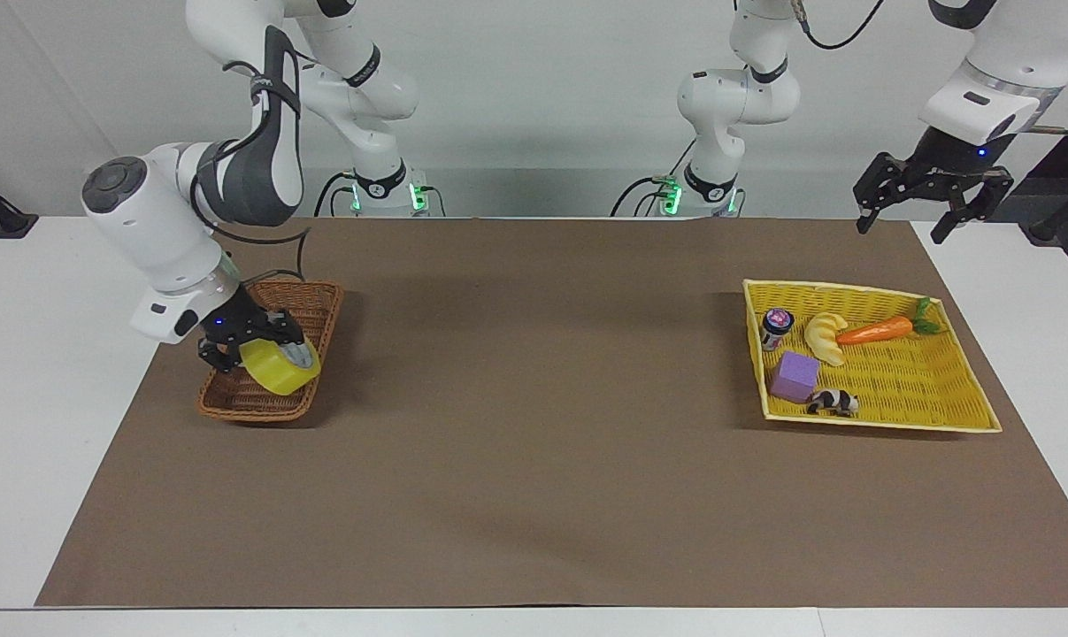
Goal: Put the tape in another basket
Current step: 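Carry the tape with the right gripper over the wicker basket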
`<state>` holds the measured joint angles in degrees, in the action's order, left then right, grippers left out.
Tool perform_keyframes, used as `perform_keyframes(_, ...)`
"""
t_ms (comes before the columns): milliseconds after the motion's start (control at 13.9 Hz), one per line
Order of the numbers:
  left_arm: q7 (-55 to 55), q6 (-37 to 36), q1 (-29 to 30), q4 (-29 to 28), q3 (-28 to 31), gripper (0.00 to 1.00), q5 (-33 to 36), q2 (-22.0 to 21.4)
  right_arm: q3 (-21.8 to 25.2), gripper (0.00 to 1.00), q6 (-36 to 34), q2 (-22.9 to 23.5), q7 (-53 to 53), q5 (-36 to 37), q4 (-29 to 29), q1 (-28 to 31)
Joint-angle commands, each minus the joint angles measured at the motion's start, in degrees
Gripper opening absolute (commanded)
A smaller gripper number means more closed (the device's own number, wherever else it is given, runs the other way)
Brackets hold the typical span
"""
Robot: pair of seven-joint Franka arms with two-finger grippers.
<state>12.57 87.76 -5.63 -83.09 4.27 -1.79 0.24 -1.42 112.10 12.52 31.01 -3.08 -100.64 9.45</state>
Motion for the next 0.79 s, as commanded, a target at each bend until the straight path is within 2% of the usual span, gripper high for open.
perform_keyframes(0,0.2,-2.7,0.4,-0.4,-0.9,1.0,0.9,-3.2,-0.6,0.0,-0.9,-4.8,-1.3,4.0,-6.7,2.8)
perform_keyframes(144,0.3,-2.5,0.4,-2.4,-0.9,1.0,0.9,-4.4,-0.6,0.0,0.5,-5.2,-1.7,4.8,-10.6,4.6)
perform_keyframes(361,0.4,-2.6,0.4,-2.4,-0.8,1.0,1.0,-4.4,-0.7,0.0,8.4,-3.0,-1.7,4.9,-15.7,6.1)
perform_keyframes(433,0.4,-2.7,0.4,-2.3,-0.8,1.0,1.0,-4.3,-0.7,0.06,9.0,-2.8,-2.0,4.9,-16.1,6.0)
perform_keyframes(505,0.4,-2.7,0.4,-2.3,-0.8,1.0,1.0,-4.3,-0.7,0.81,8.4,-2.8,-2.5,5.0,-15.9,6.1)
perform_keyframes(577,0.4,-2.7,0.4,-2.3,-0.8,1.0,1.0,-4.4,-0.7,1.0,8.3,-2.8,-2.7,4.9,-15.7,6.1)
perform_keyframes(721,0.4,-2.6,0.5,-2.3,-0.8,1.0,0.9,-4.4,-0.7,1.0,8.1,-2.6,-2.8,5.0,-15.4,6.1)
